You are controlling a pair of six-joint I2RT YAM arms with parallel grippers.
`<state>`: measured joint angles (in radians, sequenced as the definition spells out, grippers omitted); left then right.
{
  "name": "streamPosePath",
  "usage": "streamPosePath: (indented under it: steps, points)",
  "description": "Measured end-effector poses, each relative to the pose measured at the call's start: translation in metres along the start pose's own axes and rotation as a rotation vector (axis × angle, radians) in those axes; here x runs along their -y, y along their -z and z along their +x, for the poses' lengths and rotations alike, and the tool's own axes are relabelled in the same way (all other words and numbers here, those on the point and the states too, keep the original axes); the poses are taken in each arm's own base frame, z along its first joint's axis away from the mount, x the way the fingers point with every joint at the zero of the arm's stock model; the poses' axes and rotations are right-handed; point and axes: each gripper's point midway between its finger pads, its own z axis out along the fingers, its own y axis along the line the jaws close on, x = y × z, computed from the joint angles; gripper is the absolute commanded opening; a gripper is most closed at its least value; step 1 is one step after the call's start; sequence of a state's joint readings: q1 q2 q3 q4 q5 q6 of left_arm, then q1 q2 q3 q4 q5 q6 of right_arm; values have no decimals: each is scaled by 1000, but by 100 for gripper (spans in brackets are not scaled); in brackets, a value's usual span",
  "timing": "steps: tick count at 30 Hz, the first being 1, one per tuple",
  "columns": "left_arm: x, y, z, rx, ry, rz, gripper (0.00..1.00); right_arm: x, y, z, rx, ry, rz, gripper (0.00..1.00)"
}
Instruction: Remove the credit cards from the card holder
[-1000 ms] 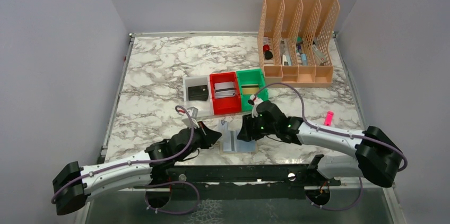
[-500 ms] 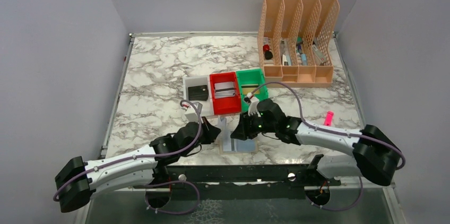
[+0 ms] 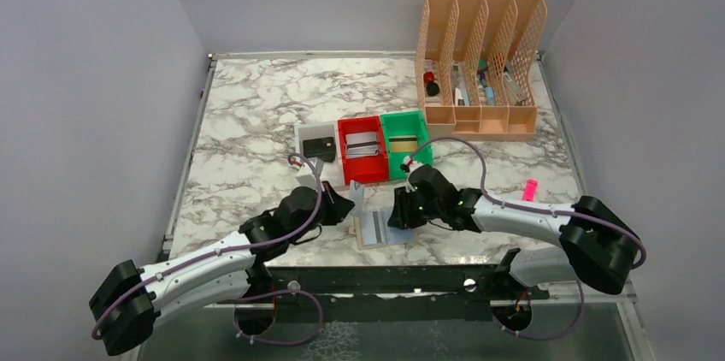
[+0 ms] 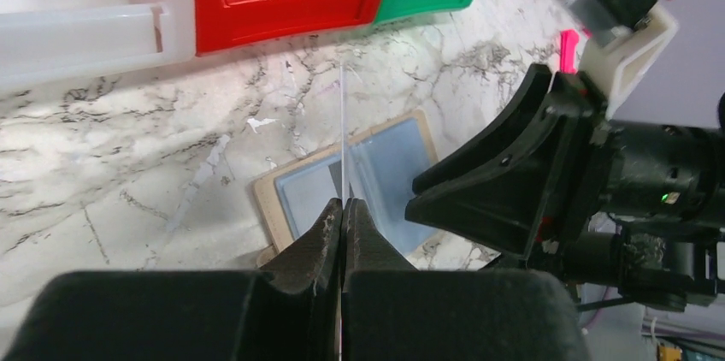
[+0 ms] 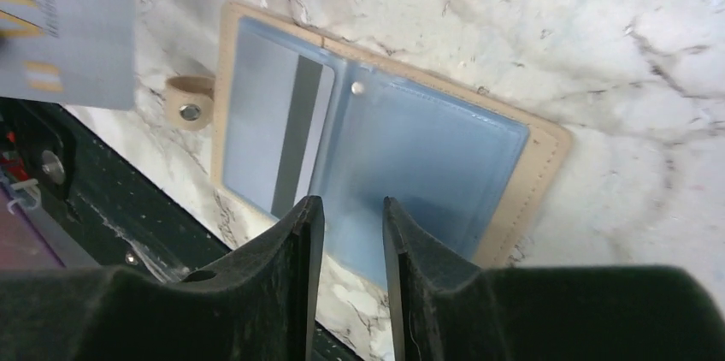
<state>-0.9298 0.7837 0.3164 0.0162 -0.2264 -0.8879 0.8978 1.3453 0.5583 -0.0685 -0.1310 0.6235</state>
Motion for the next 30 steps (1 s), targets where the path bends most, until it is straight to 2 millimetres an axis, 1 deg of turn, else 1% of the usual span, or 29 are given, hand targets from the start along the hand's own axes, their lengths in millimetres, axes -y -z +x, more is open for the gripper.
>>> streamPosePath:
  steps: [2, 5, 9, 12, 15, 19, 22, 23, 26, 30]
  points:
    - [3, 0, 4, -12, -4, 29, 0, -3, 7, -7, 32, 8, -8, 44]
    - [9, -1, 8, -25, -1, 82, 0, -15, 19, -21, 93, 17, -50, 56]
    - [20, -1, 11, -28, 14, 167, 0, -27, 30, -36, 161, 12, -97, 67]
    - [27, -2, 15, -44, 29, 218, 0, -33, 36, -47, 209, 4, -135, 70]
    - [36, -2, 16, -55, 42, 264, 0, -39, 41, -56, 252, -19, -200, 71]
    - [50, 2, 13, -44, 80, 347, 0, -42, 44, -60, 274, -57, -275, 71]
    - [55, 5, 12, -37, 105, 385, 0, -44, 47, -62, 286, -82, -330, 69]
    - [56, 6, 12, -37, 111, 396, 0, -46, 48, -63, 290, -86, -349, 67]
    - [60, 9, 11, -37, 127, 424, 0, -53, 52, -66, 303, -92, -413, 54]
    - [70, 12, 8, -29, 152, 474, 0, -66, 59, -74, 321, -93, -502, 45]
